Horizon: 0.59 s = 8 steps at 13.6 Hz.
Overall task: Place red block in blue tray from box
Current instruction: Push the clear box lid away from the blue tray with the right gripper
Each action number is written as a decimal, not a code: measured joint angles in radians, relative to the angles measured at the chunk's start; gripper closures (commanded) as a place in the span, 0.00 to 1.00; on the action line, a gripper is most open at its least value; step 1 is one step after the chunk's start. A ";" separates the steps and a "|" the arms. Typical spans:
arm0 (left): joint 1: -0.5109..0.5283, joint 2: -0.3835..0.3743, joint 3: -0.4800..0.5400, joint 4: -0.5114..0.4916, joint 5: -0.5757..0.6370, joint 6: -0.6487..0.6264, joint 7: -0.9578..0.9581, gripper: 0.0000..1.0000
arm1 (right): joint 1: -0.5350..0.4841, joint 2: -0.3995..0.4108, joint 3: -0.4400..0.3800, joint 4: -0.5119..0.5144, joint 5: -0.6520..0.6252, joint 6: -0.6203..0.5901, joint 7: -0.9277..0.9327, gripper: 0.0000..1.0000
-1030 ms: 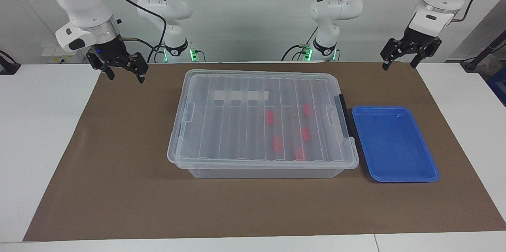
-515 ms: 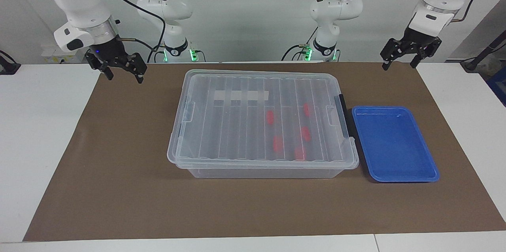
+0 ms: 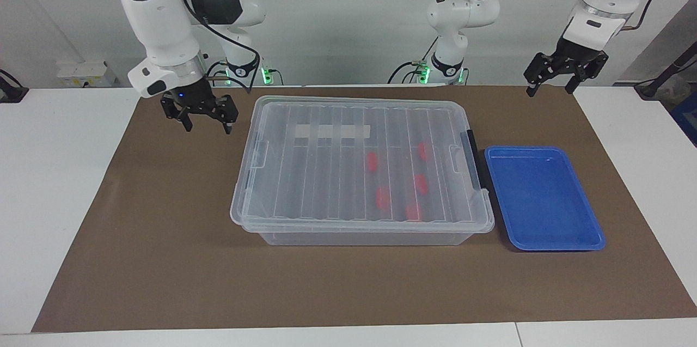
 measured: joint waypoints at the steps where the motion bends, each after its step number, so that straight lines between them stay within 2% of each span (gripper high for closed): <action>1: 0.000 0.000 0.000 0.000 0.000 0.000 0.000 0.00 | 0.021 0.001 0.001 -0.025 0.000 0.035 0.021 0.01; 4: 0.000 0.000 0.000 0.000 0.000 0.000 0.000 0.00 | 0.048 0.008 0.001 -0.093 0.000 0.100 0.033 0.01; 8: 0.000 0.000 0.000 0.000 0.000 0.000 0.000 0.00 | 0.043 0.010 -0.003 -0.123 0.000 0.107 0.030 0.01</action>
